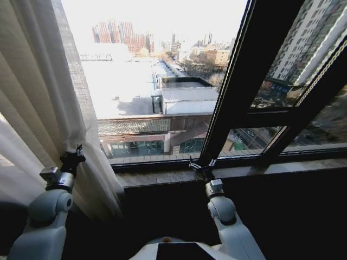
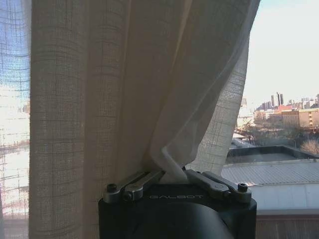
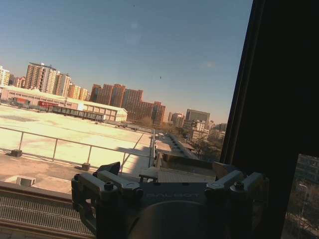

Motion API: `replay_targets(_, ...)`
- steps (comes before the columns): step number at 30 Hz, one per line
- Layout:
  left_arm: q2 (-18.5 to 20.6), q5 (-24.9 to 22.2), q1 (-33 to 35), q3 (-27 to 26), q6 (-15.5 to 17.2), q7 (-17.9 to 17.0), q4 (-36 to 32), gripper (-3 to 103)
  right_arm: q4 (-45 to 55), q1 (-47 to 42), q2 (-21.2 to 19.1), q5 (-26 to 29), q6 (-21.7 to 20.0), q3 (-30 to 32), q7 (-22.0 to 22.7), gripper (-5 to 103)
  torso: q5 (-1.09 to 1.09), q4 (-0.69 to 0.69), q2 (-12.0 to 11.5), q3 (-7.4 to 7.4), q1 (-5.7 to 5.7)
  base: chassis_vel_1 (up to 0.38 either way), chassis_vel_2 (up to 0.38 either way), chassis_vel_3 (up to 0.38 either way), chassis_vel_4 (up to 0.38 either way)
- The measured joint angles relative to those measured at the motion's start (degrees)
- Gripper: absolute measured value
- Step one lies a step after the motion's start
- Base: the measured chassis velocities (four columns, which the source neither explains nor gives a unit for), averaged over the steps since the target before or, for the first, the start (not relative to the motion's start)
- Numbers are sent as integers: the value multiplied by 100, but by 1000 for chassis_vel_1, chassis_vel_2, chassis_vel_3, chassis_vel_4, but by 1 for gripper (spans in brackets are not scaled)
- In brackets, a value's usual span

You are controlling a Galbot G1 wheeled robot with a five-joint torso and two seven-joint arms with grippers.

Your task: Open the curtains by pulling them apart, changing their state from closed to fully open.

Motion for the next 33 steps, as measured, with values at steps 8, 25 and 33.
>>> replay_targets(8,165,-328,172,-519,-57,7,181,0,-37,25,-14,1,19,9,0,100,1,-1,0,0,0,0,0,0,0)
replay_targets(25,187,-590,399,-1321,-168,-86,599,0,-22,42,-32,53,-12,-61,-7,100,0,0,0,0,0,0,0,0,0)
replay_targets(33,-165,-218,354,-390,-183,220,71,0,-21,67,4,0,-57,-71,-80,100,1,-2,0,0,1,0,0,0,0)
